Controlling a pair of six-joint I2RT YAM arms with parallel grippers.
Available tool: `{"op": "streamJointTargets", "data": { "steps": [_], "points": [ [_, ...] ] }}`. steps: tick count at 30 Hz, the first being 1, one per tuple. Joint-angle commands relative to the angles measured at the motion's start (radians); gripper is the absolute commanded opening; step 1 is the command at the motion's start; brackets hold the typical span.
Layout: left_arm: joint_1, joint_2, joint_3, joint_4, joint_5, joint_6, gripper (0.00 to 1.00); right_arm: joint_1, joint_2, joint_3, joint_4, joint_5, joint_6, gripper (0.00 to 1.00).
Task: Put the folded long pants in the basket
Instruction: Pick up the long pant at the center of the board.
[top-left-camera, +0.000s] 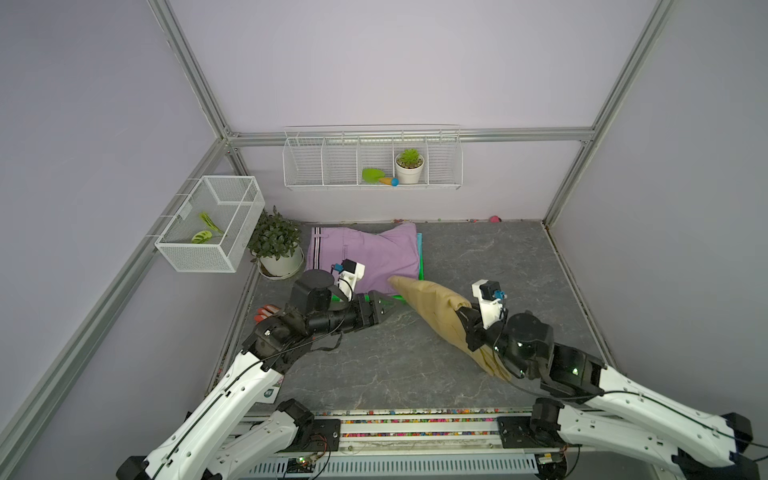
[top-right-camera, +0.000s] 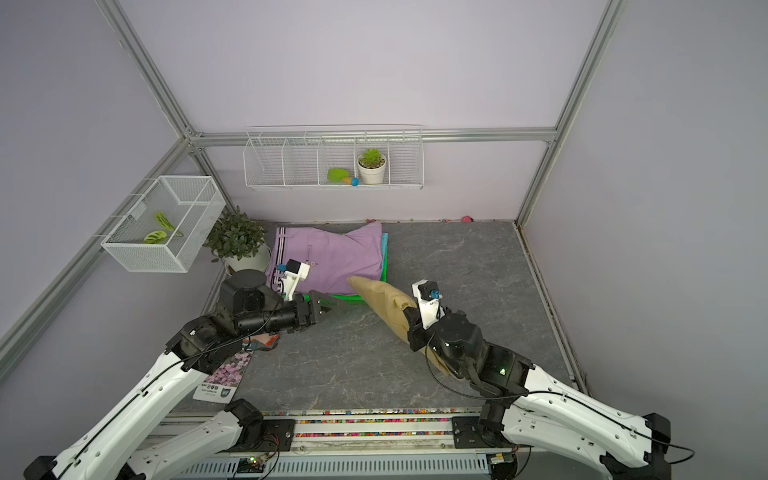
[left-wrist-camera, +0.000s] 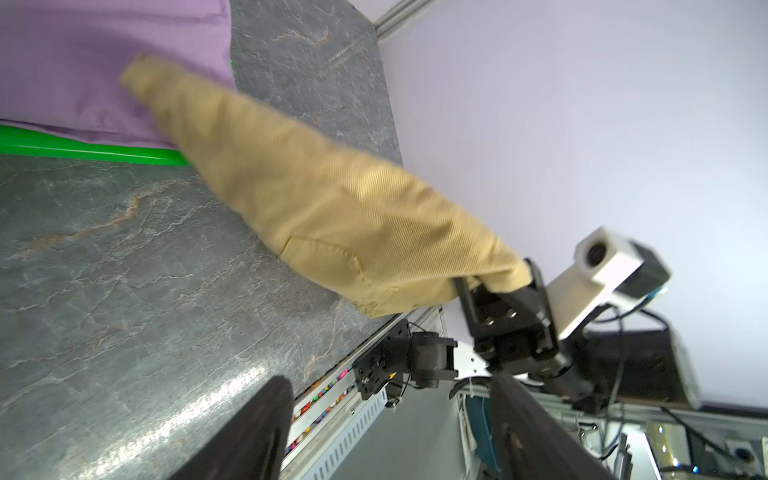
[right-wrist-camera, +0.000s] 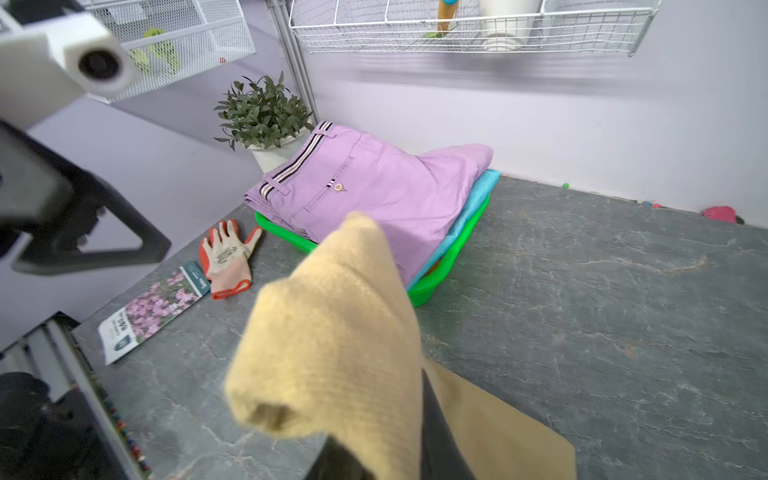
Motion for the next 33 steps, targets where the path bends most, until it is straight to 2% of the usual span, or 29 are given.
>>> {"op": "streamJointTargets", "data": {
  "steps": [1,5,9,15,20,23,28,31,33],
  "points": [
    [0.005,-0.025,-0.029,0.031,0.075,0.031,0.76,-0.032,0.055,0.136,0.024,-0.079,0.067,0.0],
    [0.005,-0.068,-0.1,0.105,0.116,0.001,0.77,-0.075,0.164,0.289,0.038,-0.095,0.096,0.0],
    [0.004,-0.095,-0.147,0.165,0.136,-0.07,0.89,-0.085,0.272,0.424,0.089,-0.114,0.076,0.0],
    [0.005,-0.146,-0.208,0.201,0.07,-0.284,0.92,-0.101,0.424,0.597,0.182,-0.154,0.047,0.0],
    [0.005,-0.28,-0.286,0.224,-0.035,-0.417,0.9,-0.14,0.553,0.704,0.288,-0.245,0.061,0.0],
    [0.005,-0.339,-0.36,0.299,-0.038,-0.52,0.99,-0.154,0.621,0.763,0.348,-0.263,0.07,0.0],
    [0.019,-0.308,-0.578,0.735,0.01,-0.757,1.0,-0.156,0.72,0.857,0.463,-0.258,0.054,0.0],
    [0.065,-0.239,-0.638,0.922,0.009,-0.814,1.0,-0.158,0.771,0.918,0.512,-0.221,0.041,0.0],
    [0.1,-0.21,-0.645,0.963,0.007,-0.833,1.0,-0.159,0.805,0.963,0.543,-0.21,0.026,0.0]
  ]
}}
